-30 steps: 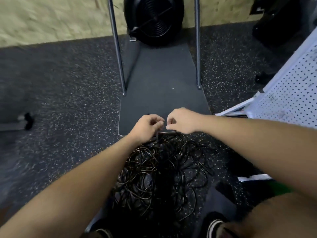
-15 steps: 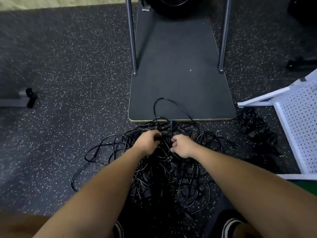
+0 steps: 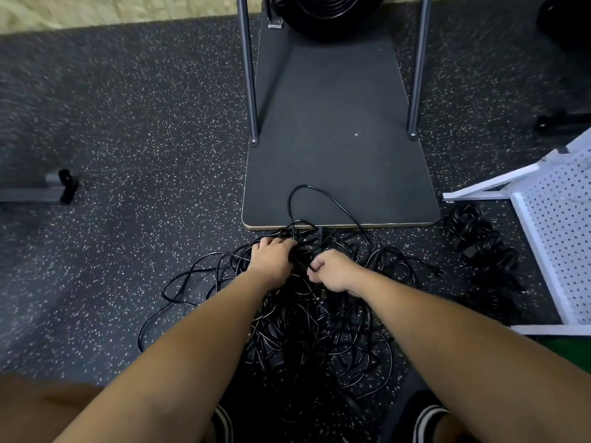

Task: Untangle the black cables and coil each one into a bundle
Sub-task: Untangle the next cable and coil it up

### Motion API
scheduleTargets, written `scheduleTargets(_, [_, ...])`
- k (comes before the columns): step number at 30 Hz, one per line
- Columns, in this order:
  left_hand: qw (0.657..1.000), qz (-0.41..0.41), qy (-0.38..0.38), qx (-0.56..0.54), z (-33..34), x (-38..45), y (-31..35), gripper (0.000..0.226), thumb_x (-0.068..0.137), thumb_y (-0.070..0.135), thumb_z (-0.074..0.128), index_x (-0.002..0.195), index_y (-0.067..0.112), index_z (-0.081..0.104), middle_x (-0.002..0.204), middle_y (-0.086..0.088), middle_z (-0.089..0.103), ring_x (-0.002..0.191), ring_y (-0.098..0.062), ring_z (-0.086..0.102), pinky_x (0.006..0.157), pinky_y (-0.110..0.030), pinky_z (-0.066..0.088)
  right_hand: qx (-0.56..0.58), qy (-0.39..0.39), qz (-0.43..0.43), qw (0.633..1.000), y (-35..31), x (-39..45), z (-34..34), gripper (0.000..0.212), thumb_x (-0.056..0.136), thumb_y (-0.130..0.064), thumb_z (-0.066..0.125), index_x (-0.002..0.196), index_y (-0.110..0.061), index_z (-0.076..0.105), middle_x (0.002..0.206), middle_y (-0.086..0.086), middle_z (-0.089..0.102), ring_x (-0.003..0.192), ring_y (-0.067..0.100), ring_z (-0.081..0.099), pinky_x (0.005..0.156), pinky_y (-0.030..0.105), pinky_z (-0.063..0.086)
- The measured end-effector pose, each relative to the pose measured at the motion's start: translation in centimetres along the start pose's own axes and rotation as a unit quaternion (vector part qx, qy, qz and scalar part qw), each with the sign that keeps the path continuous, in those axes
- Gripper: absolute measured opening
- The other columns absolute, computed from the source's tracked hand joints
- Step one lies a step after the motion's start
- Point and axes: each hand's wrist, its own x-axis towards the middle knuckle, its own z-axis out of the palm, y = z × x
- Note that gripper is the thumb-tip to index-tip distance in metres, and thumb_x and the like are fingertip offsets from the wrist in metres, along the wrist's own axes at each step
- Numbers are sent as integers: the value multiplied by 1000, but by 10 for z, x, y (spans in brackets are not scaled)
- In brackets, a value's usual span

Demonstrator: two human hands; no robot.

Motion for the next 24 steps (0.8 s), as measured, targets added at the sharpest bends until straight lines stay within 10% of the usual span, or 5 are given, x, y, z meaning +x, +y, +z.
scheduleTargets(6, [991, 15, 55, -123, -74, -21, 3, 15, 108, 30, 61, 114, 20, 71, 112, -8, 78, 109, -35, 71, 93, -43, 53, 163, 30, -92, 982, -65, -54, -76, 15, 109, -12, 67, 97, -8, 75, 85, 5, 79, 67, 10, 64, 66, 25, 55])
scheduleTargets(10, [976, 54, 61, -203, -155, -39, 4, 29, 112, 32, 61, 91, 15, 70, 84, 2, 78, 81, -23, 74, 74, -31, 53, 199, 64, -152, 966, -117, -105, -139, 18, 111, -6, 56, 110, -3, 73, 84, 6, 73, 65, 9, 59, 60, 20, 54])
scheduleTargets(24, [861, 201, 15, -468, -286, -104, 76, 31, 105, 18, 74, 135, 14, 65, 120, -14, 78, 105, -21, 76, 90, -36, 58, 456, 147, -282, 831, -231, -225, -240, 23, 112, -3, 47, 105, -4, 69, 79, 7, 69, 63, 13, 60, 74, 33, 58])
